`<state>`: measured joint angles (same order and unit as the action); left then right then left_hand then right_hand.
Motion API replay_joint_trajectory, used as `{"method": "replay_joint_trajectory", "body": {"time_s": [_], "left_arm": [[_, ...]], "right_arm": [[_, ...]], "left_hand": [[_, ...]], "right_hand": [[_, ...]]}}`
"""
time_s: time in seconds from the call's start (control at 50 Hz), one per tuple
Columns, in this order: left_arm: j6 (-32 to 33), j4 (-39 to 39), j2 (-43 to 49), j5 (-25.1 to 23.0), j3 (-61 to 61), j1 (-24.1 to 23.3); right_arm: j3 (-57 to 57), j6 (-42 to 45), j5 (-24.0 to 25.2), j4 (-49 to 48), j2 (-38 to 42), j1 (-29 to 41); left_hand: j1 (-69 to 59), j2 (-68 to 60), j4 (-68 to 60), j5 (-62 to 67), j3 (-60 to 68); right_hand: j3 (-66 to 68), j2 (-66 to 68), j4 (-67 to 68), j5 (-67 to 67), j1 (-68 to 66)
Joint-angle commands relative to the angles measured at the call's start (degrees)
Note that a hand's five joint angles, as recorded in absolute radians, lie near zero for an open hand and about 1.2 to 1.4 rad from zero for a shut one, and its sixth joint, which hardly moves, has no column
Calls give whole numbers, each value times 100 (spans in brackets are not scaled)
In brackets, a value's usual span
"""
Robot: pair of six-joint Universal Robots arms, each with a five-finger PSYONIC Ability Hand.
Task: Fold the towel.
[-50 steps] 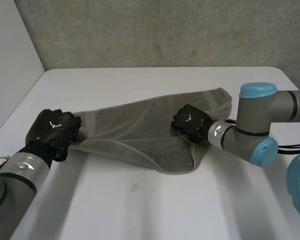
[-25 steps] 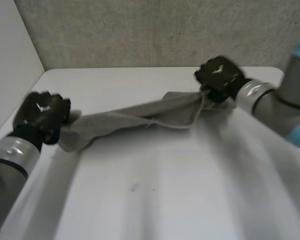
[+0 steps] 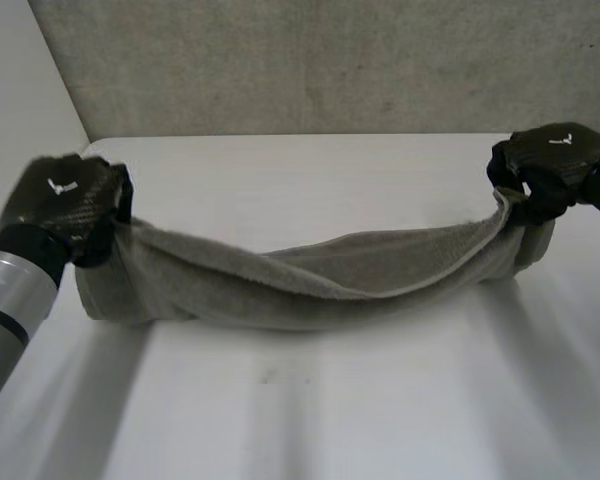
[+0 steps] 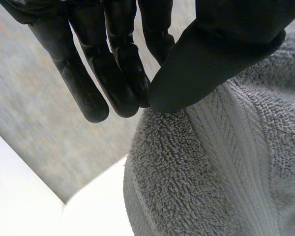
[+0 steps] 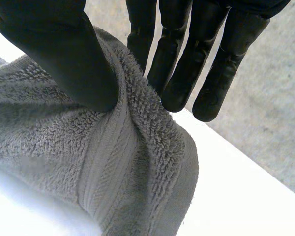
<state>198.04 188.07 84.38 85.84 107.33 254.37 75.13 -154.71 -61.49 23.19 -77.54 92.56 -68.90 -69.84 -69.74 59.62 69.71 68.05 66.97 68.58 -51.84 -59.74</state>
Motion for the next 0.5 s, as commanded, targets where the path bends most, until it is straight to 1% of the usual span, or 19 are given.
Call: {"method": "replay_joint_trajectory", "body": {"time_s": [0.02, 0.06, 0.1, 0.12, 0.16, 0.18, 0.22, 0.24, 0.28, 0.3, 0.34, 0.36, 0.38, 0.4, 0.42, 0.44, 0.46, 0.48, 0.5], "left_arm": [[103, 10, 1186, -41, -309, 69], [191, 10, 1520, -58, -485, 69], [488, 19, 2132, -76, -974, 69], [490, 19, 2135, -76, -977, 69], [761, 54, 2660, -76, -1598, 43], [763, 54, 2663, -76, -1601, 43], [815, 107, 3065, -67, -2405, 34], [815, 107, 3067, -67, -2409, 34], [702, 430, 3295, -59, -3232, 34], [701, 432, 3296, -58, -3236, 34], [518, 1323, 3304, -58, -3743, 34], [517, 1329, 3304, -58, -3745, 34], [395, 1920, 3243, -41, -3858, 51], [393, 1926, 3243, -41, -3860, 52], [272, 2579, 3077, -23, -3860, 60], [131, 3134, 2902, 20, -3851, 60], [130, 3139, 2900, 21, -3851, 60], [8, 3548, 2761, 21, -3816, 52], [-63, 3639, 2672, 21, -3763, 60]], "right_arm": [[-51, 468, -100, -69, 643, -36], [-269, 949, -231, -52, 1081, 25], [-488, 1125, -363, -69, 1300, 104], [-490, 1127, -364, -69, 1303, 105], [-1119, 1197, -871, -296, 1757, 385], [-1123, 1197, -874, -298, 1760, 386], [-1876, 1197, -1407, -1093, 2092, 718], [-1879, 1197, -1410, -1098, 2094, 720], [-2352, 1145, -1839, -2409, 2173, 878], [-2354, 1145, -1841, -2416, 2173, 878], [-2415, 1040, -2086, -4025, 2059, 939], [-2415, 1039, -2087, -4033, 2058, 940], [-2337, 952, -2174, -4816, 1919, 948], [-2206, 812, -2244, -5451, 1726, 949], [-2204, 811, -2245, -5457, 1725, 949], [-2004, 671, -2262, -5866, 1542, 949], [-2002, 670, -2263, -5870, 1540, 949], [-1854, 557, -2271, -5966, 1409, 940], [-1722, 504, -2263, -5897, 1321, 940]], "left_hand": [[-1110, -1016, -1026, 1038, 1029], [-1110, -1016, -1026, 1038, 1029], [-1110, -1016, -1026, 1038, 1029], [-1110, -1016, -1026, 1038, 1029], [-1110, -1016, -1026, 1038, 1029], [-1110, -1016, -1026, 1038, 1029], [-1110, -1016, -1026, 1038, 1029], [-1110, -1016, -1026, 1038, 1029], [-1110, -1016, -1026, 1038, 1029], [-1110, -1016, -1026, 1038, 1029], [-1110, -1016, -1026, 1038, 1029], [-1110, -1016, -1026, 1038, 1029], [-1110, -1016, -1026, 1038, 1029], [-1110, -1016, -1026, 1038, 1029], [-1110, -1016, -1026, 1038, 1029], [-1110, -1016, -1026, 1038, 1029], [-1110, -1016, -1026, 1038, 1029], [-1110, -1016, -1026, 1038, 1029], [-1110, -1016, -1026, 1038, 1029]], "right_hand": [[1195, 1303, 1142, -1816, -2026], [1195, 1303, 1142, -1816, -2026], [1195, 1303, 1142, -1816, -2026], [1195, 1303, 1142, -1816, -2026], [1195, 1303, 1142, -1816, -2026], [1195, 1303, 1142, -1816, -2026], [1195, 1303, 1142, -1816, -2026], [1195, 1303, 1142, -1816, -2026], [1195, 1303, 1142, -1816, -2026], [1195, 1303, 1142, -1816, -2026], [1195, 1303, 1142, -1816, -2026], [1195, 1303, 1142, -1816, -2026], [1195, 1303, 1142, -1816, -2026], [1195, 1303, 1142, -1816, -2026], [1195, 1303, 1142, -1816, -2026], [1195, 1303, 1142, -1816, -2026], [1195, 1303, 1142, -1816, -2026], [1195, 1303, 1142, -1816, -2026], [1195, 1303, 1142, -1816, -2026]]}}
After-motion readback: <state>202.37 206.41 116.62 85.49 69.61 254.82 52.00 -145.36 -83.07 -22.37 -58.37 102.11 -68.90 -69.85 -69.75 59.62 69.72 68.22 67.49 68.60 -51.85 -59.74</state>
